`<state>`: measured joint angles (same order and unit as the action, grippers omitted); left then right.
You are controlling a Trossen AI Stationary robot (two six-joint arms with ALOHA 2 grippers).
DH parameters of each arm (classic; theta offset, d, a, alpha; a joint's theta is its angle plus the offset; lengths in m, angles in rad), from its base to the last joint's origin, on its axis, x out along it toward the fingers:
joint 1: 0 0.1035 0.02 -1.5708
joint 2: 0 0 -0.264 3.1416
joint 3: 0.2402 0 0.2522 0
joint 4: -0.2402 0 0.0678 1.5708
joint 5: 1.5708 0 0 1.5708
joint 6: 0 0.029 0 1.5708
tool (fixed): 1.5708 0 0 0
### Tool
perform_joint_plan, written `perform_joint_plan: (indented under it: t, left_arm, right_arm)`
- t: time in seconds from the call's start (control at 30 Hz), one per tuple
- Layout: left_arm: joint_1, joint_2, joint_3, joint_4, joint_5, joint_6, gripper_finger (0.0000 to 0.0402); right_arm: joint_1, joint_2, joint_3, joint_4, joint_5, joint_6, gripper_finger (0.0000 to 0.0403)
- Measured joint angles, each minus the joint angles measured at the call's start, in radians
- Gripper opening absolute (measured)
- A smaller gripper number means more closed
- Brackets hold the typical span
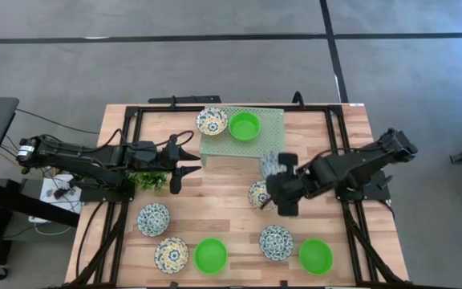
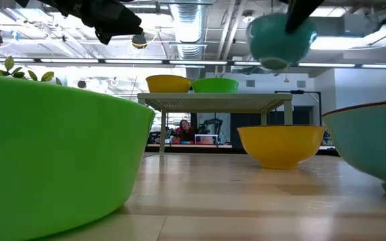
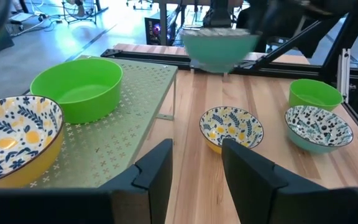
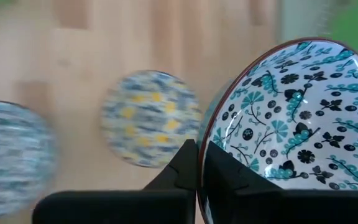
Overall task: Pick & Place Mini bowls
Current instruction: Put the top blue bowl on the shelf
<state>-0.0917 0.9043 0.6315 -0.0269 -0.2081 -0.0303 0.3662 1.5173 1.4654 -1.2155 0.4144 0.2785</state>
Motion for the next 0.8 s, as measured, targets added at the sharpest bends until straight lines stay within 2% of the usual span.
perform_joint_plan:
  t: [0.5, 0.8]
  left_arm:
    - [0.0, 0.0, 0.0, 0.006, 0.0, 0.0, 0.014]
    - [0.0, 0.0, 0.0, 0.006, 0.0, 0.0, 0.014]
  right_arm:
    - [-0.352, 0.01, 0.001, -0.03, 0.003, -0.252, 0.001]
    - [-0.475, 0.046, 0.001, -0.027, -0.051, -0.283, 0.0013]
